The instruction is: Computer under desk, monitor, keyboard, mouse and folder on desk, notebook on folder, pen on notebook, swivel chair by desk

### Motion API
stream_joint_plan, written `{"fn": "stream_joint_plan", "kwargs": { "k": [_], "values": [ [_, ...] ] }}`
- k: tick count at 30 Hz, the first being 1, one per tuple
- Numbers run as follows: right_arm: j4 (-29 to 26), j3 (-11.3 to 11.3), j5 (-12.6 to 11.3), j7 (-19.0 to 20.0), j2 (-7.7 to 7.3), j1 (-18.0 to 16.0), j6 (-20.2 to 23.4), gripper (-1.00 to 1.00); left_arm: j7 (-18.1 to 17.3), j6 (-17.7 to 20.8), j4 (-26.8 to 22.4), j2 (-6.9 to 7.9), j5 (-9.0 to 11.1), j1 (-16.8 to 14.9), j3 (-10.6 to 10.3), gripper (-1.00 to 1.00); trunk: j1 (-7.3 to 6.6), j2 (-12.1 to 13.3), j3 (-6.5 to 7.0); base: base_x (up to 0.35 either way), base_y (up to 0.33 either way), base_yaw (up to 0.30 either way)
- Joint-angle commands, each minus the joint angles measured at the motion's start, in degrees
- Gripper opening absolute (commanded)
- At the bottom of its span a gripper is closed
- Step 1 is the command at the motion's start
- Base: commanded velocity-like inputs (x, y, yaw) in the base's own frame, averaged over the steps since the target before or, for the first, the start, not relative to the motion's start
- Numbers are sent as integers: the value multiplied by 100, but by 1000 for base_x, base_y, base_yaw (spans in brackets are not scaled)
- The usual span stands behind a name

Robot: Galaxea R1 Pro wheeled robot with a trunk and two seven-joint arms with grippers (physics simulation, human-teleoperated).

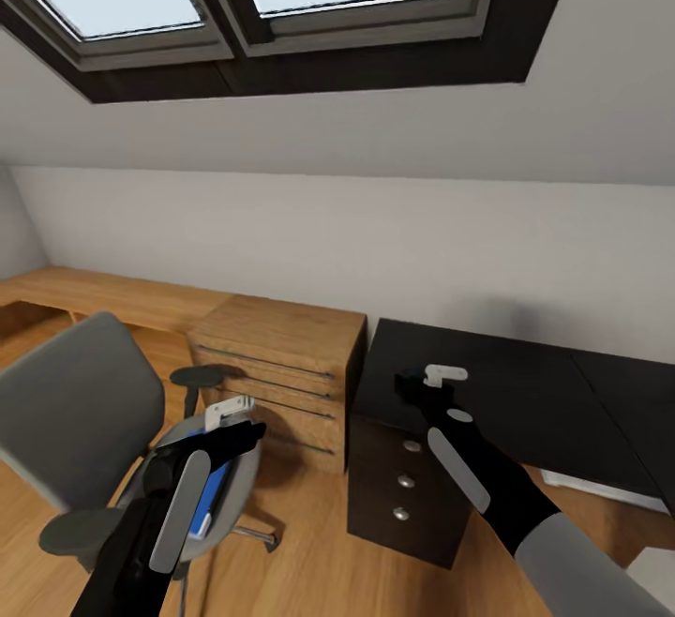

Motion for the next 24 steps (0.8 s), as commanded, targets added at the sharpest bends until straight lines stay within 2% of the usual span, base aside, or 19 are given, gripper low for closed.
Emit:
{"fn": "stream_joint_plan", "kwargs": {
  "k": [1,7,12,15,16,17,20,22,24],
  "values": [
    [2,23,-34,-47,-8,-7,16,-100,57,16,-6,-1,60,-5,-4,100,3,-5,-8,169,0,7],
    [151,35,-19,-9,-12,-7,-16,-100,52,9,-16,-1,60,-5,-9,100,3,-5,-8,248,0,1],
    [768,52,-1,29,19,-14,-132,-100,48,9,-50,-2,60,1,-10,100,3,-5,-8,316,0,0],
    [1136,33,13,206,177,-23,-161,-100,40,9,-56,-7,60,3,-10,100,3,-5,-8,320,0,0],
    [1416,24,17,345,262,-31,-256,-100,35,9,-59,-8,62,4,-10,100,3,-5,-8,321,0,0],
    [1552,22,18,388,286,-35,-319,-100,34,9,-61,-9,63,4,-10,100,3,-5,-8,321,0,0],
    [2404,23,20,591,405,-112,-775,-100,31,12,-65,-14,66,4,-13,100,3,-5,-8,302,0,0],
    [3108,23,22,924,521,-342,-1105,-100,30,22,-67,-17,68,4,-17,100,3,-5,-8,148,0,0],
    [3387,19,20,1191,548,-448,-1196,-100,30,28,-72,-18,68,4,-18,100,3,-5,-8,66,0,0]
  ]
}}
